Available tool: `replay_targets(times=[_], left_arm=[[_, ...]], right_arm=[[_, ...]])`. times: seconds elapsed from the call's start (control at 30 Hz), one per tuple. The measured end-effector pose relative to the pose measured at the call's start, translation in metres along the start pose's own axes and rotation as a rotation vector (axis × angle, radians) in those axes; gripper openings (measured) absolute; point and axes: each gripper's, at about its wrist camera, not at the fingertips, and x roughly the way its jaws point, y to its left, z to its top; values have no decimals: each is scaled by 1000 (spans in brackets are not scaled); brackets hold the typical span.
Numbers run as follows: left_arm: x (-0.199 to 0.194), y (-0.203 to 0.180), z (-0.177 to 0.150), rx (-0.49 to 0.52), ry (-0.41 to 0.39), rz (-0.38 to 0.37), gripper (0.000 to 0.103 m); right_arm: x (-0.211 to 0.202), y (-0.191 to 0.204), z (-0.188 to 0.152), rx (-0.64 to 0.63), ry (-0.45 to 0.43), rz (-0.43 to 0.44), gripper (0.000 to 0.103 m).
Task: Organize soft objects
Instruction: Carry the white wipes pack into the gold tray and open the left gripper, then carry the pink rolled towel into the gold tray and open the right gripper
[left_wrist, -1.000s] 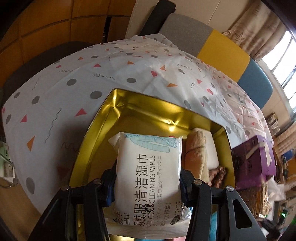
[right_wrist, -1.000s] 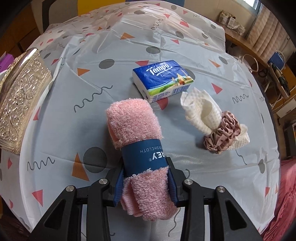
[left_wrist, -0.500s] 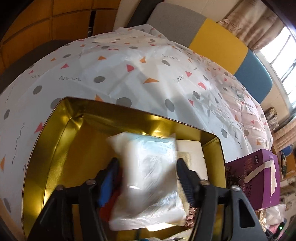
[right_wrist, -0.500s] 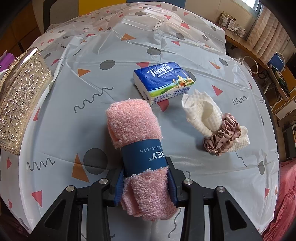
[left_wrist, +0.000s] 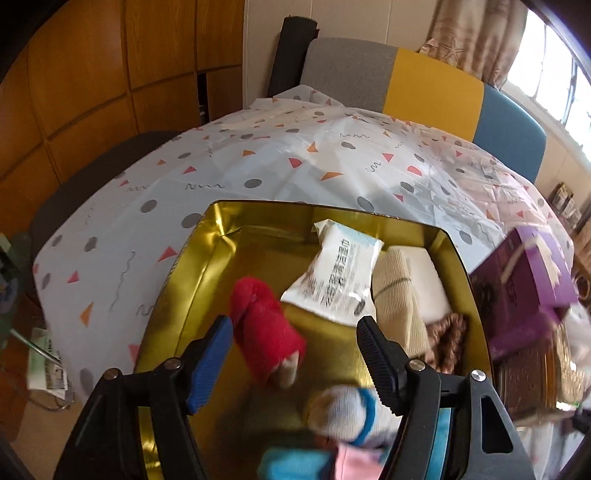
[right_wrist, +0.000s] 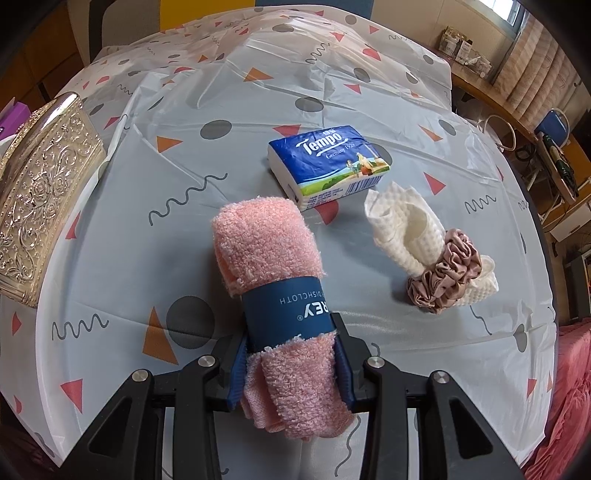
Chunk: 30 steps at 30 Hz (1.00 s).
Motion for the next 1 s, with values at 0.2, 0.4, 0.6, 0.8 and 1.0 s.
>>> replay_targets(times=[0.2, 0.4, 0.6, 0.8, 1.0], left_arm=[[-31, -7, -16, 52, -67, 17, 81], [-51, -13, -27, 68, -110, 16, 88], [-62, -17, -34, 98, -131, -1, 91], [-68, -15, -39, 108, -147, -11, 91], [-67, -11, -42, 102, -137, -20, 91]], right_arm=[[-1, 1, 0, -2, -2, -1, 39], [-1, 2, -1, -9, -9, -7, 39], [-1, 0, -1, 10, -5, 3, 39], [0, 3, 3, 52, 19, -19, 38], [-1, 4, 7, 144, 42, 34, 36]])
